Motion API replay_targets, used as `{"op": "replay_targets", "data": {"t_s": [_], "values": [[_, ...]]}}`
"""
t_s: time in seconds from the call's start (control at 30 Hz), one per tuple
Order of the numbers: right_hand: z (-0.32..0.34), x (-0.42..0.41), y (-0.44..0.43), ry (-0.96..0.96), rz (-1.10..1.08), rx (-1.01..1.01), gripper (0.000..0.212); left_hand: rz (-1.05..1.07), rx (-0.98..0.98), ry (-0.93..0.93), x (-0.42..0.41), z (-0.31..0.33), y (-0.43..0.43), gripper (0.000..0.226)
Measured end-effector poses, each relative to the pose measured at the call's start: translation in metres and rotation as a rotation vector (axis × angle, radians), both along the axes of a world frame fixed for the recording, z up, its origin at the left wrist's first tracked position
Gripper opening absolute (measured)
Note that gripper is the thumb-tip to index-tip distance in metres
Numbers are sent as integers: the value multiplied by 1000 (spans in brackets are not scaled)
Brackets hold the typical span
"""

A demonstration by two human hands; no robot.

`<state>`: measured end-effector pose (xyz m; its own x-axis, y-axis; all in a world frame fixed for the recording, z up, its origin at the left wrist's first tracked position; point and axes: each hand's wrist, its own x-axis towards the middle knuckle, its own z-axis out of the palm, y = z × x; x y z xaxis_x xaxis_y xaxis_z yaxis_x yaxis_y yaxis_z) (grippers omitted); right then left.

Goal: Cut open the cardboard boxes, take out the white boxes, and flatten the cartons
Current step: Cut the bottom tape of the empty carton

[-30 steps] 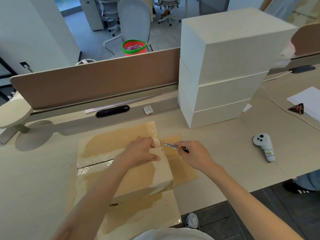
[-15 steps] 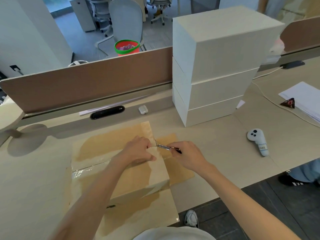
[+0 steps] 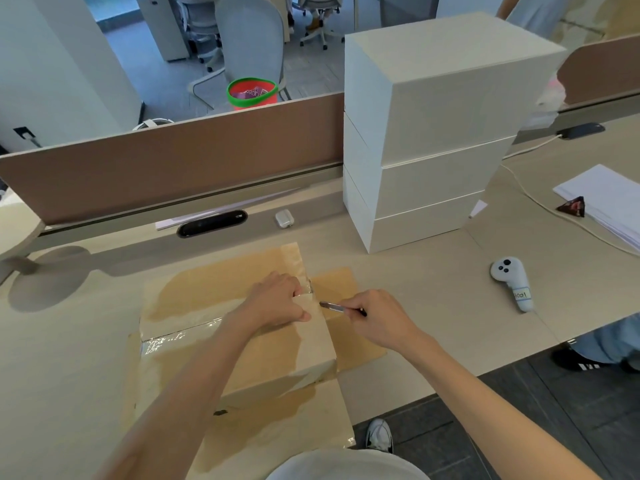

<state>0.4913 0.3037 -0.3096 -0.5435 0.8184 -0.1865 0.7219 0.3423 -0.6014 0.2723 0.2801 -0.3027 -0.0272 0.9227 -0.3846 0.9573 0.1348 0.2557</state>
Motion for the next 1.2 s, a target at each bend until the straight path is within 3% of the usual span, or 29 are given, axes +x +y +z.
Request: {"op": "replay_targets", "data": {"t_s": [0.27,0.47,0.7,1.1,1.2], "values": [[-1,3,0,114,-118,4,22,-21,10,3,0,0,0,39],[15,-15,5,-23,-3,109,34,-23,18,-8,-1,-1,-1,39],[24,-23,9,-231,153,263,18,-9,18,-11,-1,-4,-1,40],[26,-13,6,-221,143,209,11,1,50,-25,3,-5,-4,39],[10,-3,-3,-259,169,152,19,17,65,-30,-2,-6,-2,38]]}}
